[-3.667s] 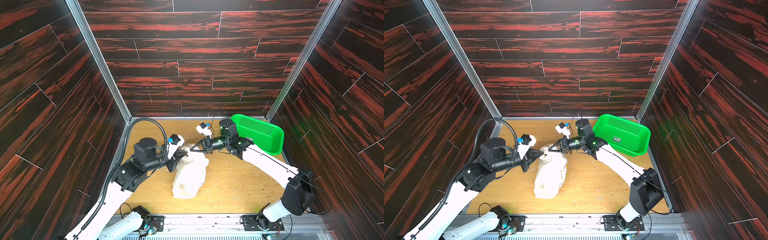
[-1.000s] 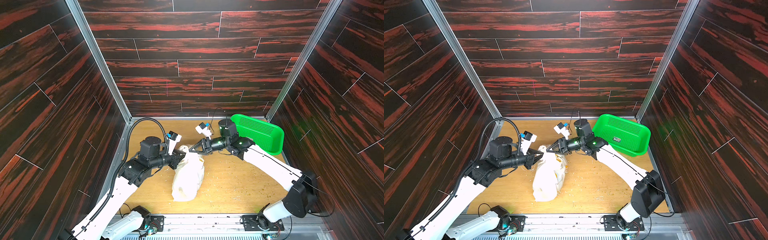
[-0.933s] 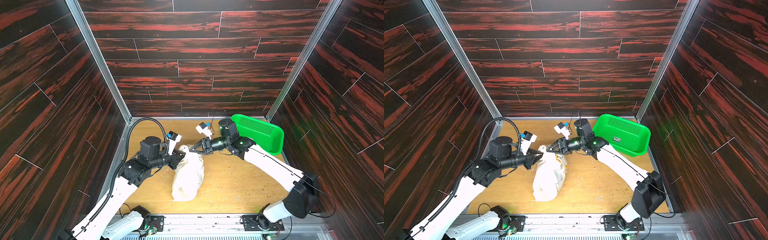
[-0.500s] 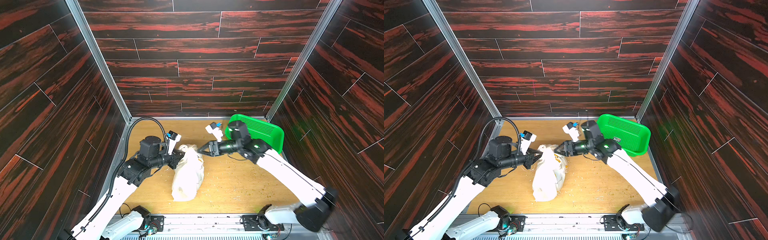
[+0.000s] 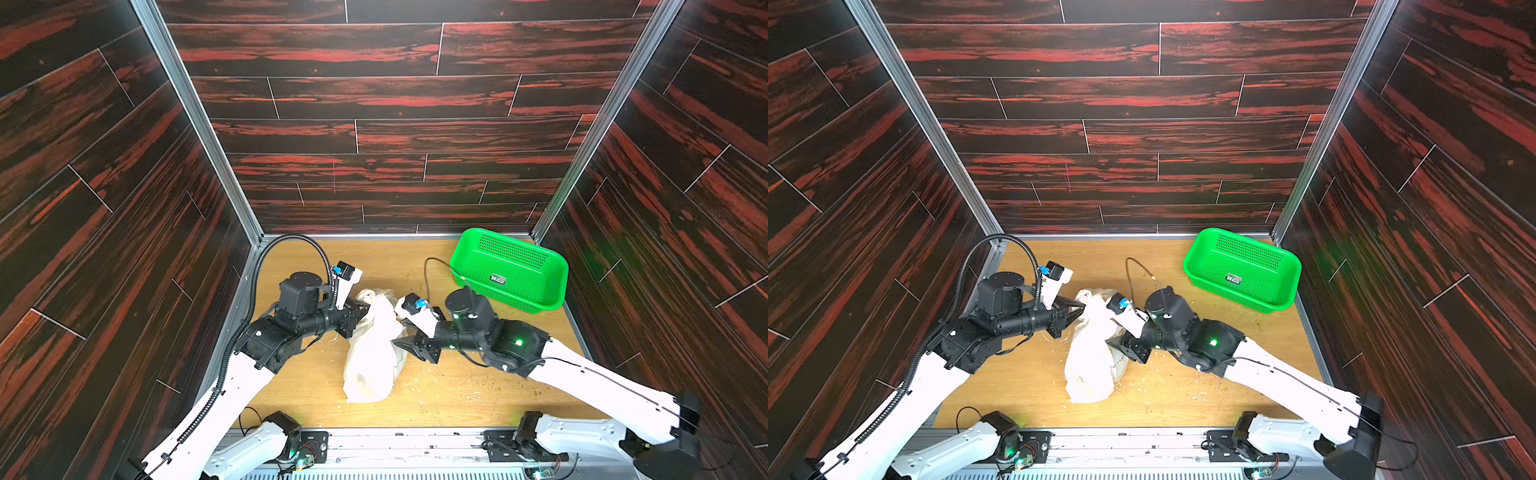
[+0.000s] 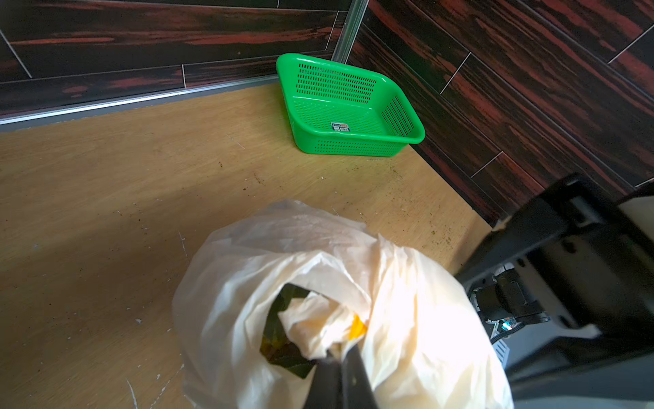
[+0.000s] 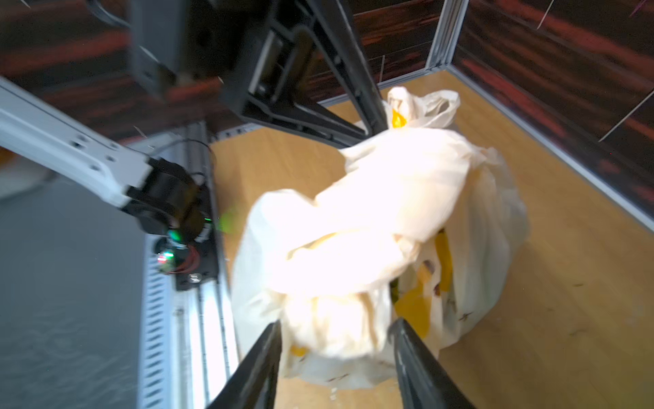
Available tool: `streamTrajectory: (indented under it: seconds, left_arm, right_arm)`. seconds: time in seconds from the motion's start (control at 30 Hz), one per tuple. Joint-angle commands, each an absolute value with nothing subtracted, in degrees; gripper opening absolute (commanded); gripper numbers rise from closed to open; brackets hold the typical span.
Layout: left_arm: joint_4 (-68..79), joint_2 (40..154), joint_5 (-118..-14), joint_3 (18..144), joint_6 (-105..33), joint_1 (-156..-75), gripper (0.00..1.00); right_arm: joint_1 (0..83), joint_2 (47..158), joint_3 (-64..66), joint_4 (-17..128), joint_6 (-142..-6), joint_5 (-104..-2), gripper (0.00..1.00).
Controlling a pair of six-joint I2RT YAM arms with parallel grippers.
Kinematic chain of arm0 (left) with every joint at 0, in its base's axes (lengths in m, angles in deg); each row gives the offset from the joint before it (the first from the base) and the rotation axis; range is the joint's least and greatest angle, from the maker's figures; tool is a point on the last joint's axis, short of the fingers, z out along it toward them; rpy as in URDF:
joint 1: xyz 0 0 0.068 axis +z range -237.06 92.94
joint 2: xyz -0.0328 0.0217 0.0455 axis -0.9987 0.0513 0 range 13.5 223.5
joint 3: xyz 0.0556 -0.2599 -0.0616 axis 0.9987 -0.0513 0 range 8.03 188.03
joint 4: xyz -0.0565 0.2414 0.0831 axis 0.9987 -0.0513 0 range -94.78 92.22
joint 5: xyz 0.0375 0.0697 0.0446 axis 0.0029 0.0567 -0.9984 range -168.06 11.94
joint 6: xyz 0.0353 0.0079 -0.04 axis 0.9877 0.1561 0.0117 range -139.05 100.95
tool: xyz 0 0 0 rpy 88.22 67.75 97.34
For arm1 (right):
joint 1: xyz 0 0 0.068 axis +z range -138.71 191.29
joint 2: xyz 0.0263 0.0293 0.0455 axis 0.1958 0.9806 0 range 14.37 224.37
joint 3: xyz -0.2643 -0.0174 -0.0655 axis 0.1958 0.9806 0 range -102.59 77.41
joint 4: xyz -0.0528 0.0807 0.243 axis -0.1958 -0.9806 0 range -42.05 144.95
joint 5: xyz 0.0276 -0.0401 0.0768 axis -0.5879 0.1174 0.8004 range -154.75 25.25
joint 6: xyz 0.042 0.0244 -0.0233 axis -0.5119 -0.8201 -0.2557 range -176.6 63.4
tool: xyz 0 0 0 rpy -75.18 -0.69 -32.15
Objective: Place the pineapple into a plastic bag & tie a knot
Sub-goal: Tie the plastic bag at the center of the board.
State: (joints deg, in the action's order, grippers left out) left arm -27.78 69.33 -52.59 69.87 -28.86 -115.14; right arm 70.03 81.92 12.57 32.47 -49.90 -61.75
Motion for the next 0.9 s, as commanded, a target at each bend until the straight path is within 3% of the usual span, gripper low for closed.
streamTrajectory:
  seconds: [0.0,0.3,0.37,0.47,0.53,0.87]
  left_arm:
    - [-27.31,68.75,-52.59,71.06,-28.16,-114.92,0.00]
    - [-27.39,68.78,-52.48,71.20,-28.04,-114.92,0.00]
    - [-27.49,68.74,-52.42,71.29,-28.00,-114.92,0.00]
    - [-28.23,68.53,-52.81,72.03,-27.68,-114.88,0.00]
    - [-29.82,68.37,-53.96,73.31,-27.00,-114.91,0.00]
    - [-43.01,69.16,-61.54,84.94,-17.26,-115.95,0.00]
  right_arm:
    - [70.44,82.28,12.40,35.82,-44.04,-65.45,0.52]
    - [71.15,84.40,10.92,37.11,-44.51,-62.93,0.48]
    - [71.12,84.77,10.66,36.85,-44.94,-62.69,0.38]
    - [71.15,84.73,10.82,36.43,-46.06,-63.50,0.08]
    - [71.15,84.28,11.31,36.14,-47.15,-64.39,0.00]
    - [71.15,82.37,14.65,31.17,-52.24,-70.51,0.00]
